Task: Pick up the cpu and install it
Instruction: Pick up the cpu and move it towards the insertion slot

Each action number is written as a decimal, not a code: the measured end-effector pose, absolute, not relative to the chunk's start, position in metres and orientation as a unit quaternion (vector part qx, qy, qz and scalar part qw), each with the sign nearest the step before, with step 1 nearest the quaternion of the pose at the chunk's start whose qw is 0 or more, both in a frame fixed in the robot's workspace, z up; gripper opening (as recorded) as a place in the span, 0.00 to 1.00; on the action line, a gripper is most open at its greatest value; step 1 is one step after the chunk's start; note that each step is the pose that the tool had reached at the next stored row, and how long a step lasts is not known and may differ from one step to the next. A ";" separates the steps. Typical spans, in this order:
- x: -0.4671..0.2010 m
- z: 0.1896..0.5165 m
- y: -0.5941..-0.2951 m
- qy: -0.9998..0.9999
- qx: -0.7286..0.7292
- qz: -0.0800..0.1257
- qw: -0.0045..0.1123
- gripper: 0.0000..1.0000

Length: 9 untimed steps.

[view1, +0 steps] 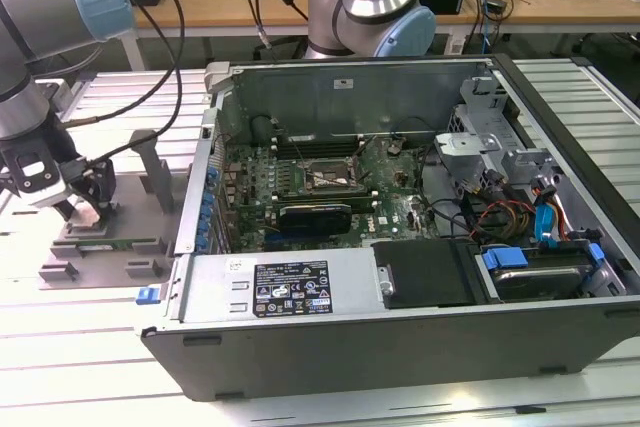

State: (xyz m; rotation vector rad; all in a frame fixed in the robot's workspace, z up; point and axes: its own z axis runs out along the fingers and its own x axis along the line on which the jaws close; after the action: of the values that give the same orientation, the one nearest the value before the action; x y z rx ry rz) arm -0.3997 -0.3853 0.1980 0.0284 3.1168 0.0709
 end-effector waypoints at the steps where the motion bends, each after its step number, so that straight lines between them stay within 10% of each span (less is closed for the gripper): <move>1: -0.400 0.199 -0.385 1.000 0.009 0.023 0.012 0.55; 9: -0.400 0.212 -0.385 1.000 0.009 0.023 0.012 0.55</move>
State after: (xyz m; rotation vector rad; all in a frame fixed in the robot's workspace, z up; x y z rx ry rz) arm -0.3998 -0.3853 0.2124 0.0283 3.1170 0.0707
